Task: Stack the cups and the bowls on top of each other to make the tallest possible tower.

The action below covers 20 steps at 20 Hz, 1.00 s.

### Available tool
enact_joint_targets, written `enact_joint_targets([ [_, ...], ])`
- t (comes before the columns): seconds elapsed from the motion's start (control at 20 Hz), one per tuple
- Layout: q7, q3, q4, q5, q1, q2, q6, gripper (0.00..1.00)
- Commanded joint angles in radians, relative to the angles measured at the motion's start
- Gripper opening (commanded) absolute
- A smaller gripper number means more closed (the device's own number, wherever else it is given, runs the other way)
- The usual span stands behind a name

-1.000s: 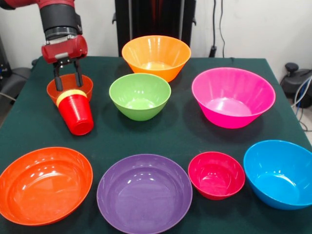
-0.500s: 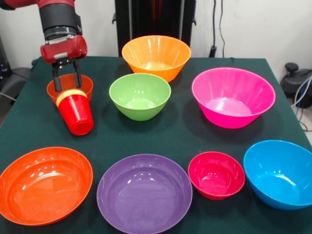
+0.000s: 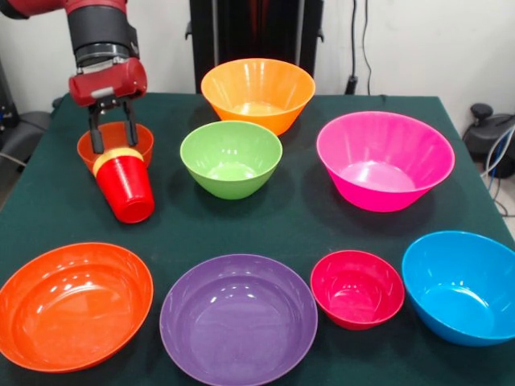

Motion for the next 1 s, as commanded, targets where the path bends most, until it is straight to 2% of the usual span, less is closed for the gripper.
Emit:
enact_joint_targets([
  [0.05, 0.123, -0.069, -0.098, 0.031, 0.104, 0.049, -0.002, 1.0],
  [0.4, 0.128, -0.12, -0.097, 0.044, 0.134, 0.071, -0.022, 1.0],
  [0.55, 0.127, -0.132, -0.082, 0.046, 0.138, 0.057, -0.023, 1.0],
  [1.0, 0.092, -0.065, -0.063, 0.016, 0.079, 0.032, 0.066, 1.0],
])
